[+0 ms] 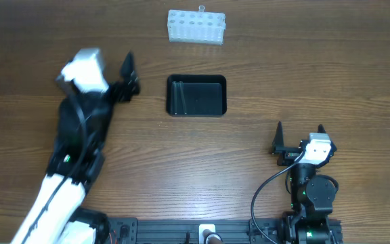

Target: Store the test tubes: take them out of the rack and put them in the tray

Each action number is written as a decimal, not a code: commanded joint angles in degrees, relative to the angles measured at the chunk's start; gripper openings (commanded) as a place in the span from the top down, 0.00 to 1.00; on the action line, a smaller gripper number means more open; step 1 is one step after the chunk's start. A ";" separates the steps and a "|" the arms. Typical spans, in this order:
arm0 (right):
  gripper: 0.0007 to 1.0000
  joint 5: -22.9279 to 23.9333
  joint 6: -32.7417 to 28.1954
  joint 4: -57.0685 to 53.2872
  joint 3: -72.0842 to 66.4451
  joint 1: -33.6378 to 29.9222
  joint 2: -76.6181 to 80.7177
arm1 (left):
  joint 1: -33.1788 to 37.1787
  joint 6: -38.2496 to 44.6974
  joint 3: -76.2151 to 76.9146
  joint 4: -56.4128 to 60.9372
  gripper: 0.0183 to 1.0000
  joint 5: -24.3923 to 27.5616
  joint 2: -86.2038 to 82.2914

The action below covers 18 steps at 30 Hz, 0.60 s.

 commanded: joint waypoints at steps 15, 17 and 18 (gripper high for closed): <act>0.01 -0.48 0.37 -0.24 -0.33 -0.39 -0.57 | 7.87 4.52 -28.72 -0.17 0.00 11.04 -37.62; 0.01 -0.48 0.37 -0.24 -0.33 -0.39 -0.57 | 7.87 4.50 -30.64 -1.70 0.00 11.06 -40.41; 0.01 -0.48 0.37 -0.24 -0.33 -0.39 -0.57 | 7.87 4.52 -31.54 -2.58 0.00 11.04 -41.66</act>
